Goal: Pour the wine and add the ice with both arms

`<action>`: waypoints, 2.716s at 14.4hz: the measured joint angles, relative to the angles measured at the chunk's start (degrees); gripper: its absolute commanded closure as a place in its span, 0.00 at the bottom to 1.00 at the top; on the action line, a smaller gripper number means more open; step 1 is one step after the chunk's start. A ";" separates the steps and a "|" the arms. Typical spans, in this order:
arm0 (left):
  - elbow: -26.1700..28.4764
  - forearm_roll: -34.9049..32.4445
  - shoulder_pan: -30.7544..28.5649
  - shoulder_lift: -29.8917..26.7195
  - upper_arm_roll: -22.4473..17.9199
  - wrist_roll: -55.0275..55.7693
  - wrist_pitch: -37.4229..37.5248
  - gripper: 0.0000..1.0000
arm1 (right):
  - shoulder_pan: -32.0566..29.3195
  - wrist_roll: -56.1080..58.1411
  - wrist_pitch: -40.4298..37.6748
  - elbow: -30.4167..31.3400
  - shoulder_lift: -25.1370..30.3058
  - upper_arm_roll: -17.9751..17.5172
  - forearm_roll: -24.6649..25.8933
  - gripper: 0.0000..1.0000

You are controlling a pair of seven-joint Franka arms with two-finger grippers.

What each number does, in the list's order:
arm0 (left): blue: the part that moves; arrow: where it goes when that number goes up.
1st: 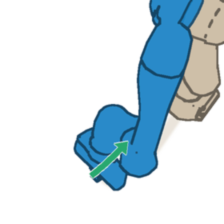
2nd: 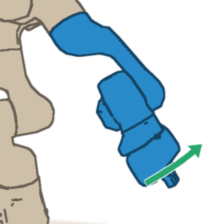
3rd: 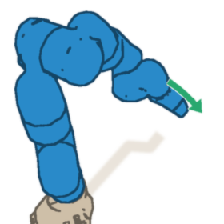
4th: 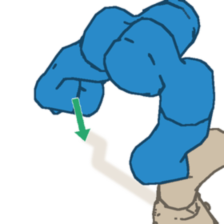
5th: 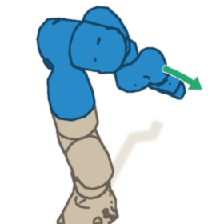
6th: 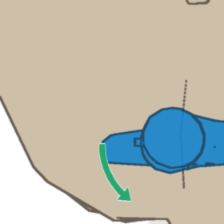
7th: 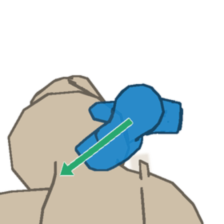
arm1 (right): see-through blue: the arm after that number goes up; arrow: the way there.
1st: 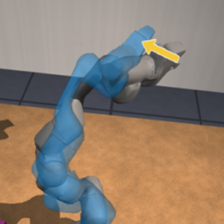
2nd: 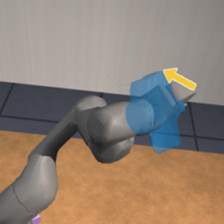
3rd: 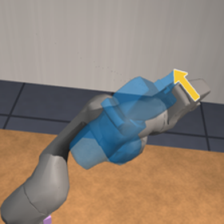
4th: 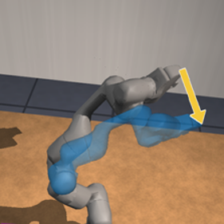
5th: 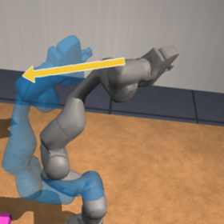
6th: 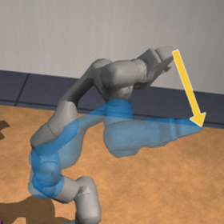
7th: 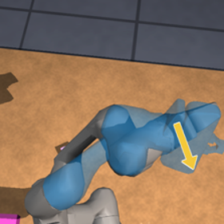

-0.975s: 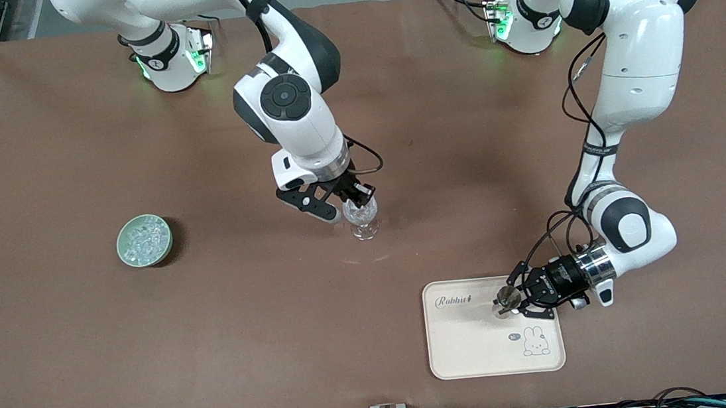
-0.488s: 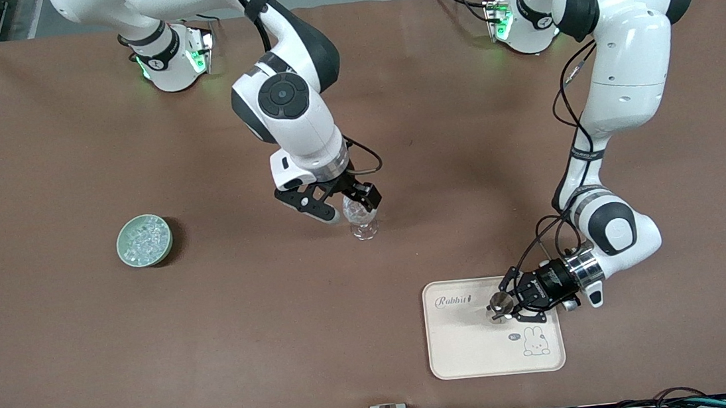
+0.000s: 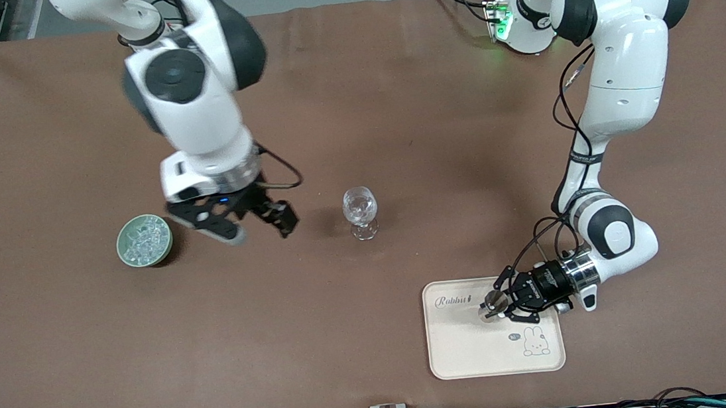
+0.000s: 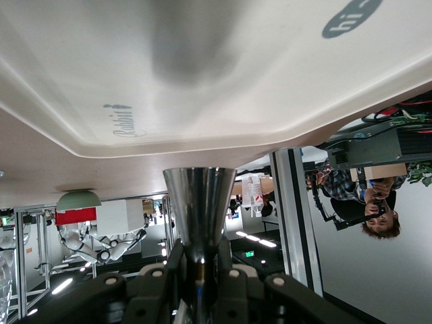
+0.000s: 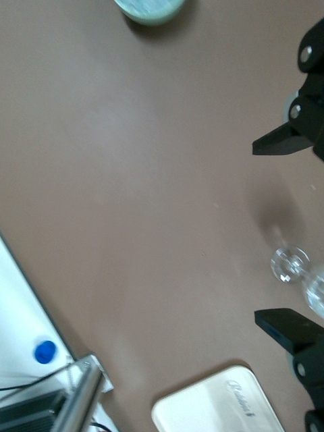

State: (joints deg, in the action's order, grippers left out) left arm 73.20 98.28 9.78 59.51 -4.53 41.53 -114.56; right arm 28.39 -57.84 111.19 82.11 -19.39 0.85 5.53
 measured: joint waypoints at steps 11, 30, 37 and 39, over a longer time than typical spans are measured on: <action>-6.04 0.00 0.62 5.73 -2.13 5.27 1.01 0.89 | -24.06 32.12 -18.72 -0.06 13.95 -3.67 0.05 0.00; -6.40 -0.01 0.39 5.85 -2.66 4.76 1.46 0.00 | -29.94 52.85 -21.06 1.06 16.03 3.25 -6.48 0.00; -7.07 -4.61 -0.27 4.03 -7.00 4.75 7.24 0.00 | -29.94 52.88 -21.08 1.07 16.03 3.18 -6.48 0.00; -7.07 -5.00 -0.32 3.38 -10.36 4.76 11.93 0.00 | -29.94 52.88 -21.08 1.07 16.03 3.16 -6.48 0.00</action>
State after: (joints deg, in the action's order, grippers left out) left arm 66.13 93.28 9.46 62.90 -14.89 46.29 -102.63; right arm -1.55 -4.96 90.11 83.18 -3.35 4.02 -0.95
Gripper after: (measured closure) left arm 0.000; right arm 0.000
